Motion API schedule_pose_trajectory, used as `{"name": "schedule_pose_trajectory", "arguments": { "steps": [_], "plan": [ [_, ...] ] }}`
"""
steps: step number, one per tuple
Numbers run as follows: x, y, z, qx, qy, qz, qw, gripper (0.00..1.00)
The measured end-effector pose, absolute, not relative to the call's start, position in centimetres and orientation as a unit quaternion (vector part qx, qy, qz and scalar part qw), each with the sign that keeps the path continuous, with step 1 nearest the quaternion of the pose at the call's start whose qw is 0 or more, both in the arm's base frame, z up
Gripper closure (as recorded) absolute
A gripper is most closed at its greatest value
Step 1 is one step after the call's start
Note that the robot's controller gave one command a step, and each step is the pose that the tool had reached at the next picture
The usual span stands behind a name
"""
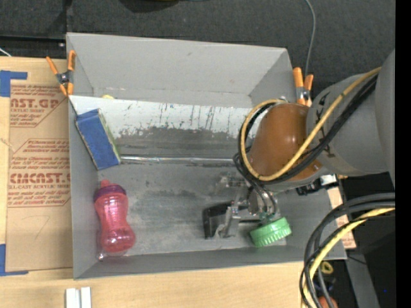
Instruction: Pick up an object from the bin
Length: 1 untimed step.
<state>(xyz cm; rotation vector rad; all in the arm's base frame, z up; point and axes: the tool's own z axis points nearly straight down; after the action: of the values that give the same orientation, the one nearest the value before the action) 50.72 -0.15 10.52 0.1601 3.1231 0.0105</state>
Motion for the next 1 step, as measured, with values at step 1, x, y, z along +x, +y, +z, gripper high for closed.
{"name": "schedule_pose_trajectory", "arguments": {
  "steps": [1],
  "plan": [
    [54.00, -0.26, 7.29, -0.025, 1.000, 0.003, -0.001, 0.00]
  ]
}}
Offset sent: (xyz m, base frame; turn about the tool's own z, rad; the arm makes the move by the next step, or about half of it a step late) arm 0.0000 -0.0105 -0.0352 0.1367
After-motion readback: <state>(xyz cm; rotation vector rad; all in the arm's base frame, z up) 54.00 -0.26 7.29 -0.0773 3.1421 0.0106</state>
